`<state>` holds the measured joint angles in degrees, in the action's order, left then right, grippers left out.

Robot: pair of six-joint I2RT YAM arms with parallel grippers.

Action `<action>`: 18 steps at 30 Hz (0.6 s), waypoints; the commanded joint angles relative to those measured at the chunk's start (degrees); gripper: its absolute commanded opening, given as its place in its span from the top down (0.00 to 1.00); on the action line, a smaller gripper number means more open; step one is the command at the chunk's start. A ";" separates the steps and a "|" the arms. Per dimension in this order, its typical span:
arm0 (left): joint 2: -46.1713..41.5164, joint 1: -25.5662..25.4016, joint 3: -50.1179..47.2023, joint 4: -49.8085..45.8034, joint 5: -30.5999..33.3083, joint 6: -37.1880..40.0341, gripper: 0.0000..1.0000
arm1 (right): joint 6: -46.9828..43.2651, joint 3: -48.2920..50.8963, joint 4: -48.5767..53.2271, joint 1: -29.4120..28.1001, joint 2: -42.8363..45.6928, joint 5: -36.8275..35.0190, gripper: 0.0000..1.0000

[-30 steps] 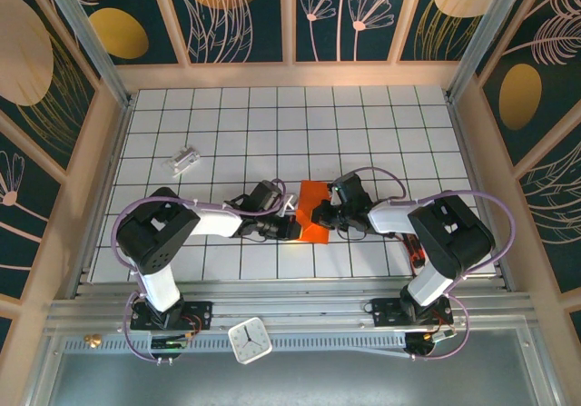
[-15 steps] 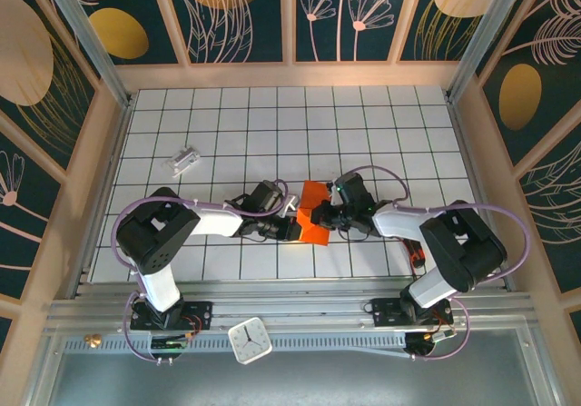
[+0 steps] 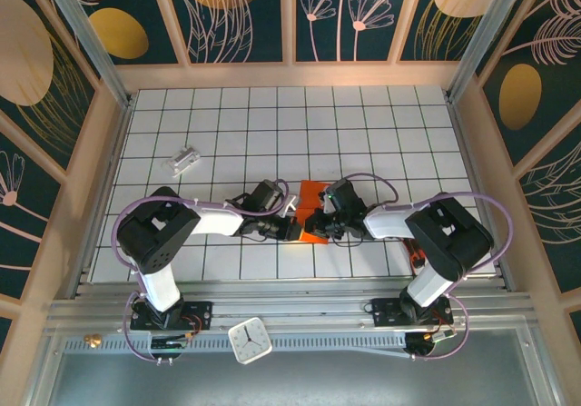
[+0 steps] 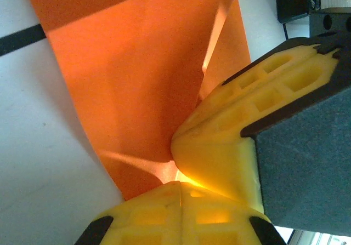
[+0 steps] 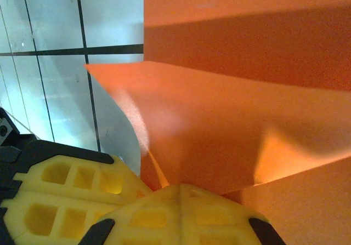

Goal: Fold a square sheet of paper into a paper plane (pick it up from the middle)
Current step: Fold the triangle a second time at the center of the table.

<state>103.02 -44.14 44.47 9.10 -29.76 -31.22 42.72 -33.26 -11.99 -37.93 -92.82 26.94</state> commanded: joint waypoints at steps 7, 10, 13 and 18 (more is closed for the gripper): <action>5.78 0.17 -0.58 -13.76 7.35 5.90 1.00 | -0.01 -0.89 6.59 5.29 -0.72 -5.62 1.00; 5.82 0.13 -1.00 -13.75 7.19 6.07 1.00 | 0.56 -0.85 6.98 6.27 -0.95 -6.28 1.00; 5.84 0.03 -1.27 -13.85 7.17 6.26 1.00 | 0.74 -0.93 6.95 9.31 -1.35 -6.29 1.00; 5.83 0.11 -1.83 -13.76 7.17 6.44 1.00 | -0.61 -1.42 8.00 12.77 -1.33 -6.79 1.00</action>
<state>104.01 -44.14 46.41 6.39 -29.74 -26.98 42.72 -34.24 -8.56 -28.58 -92.84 28.27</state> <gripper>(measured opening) 0.056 0.057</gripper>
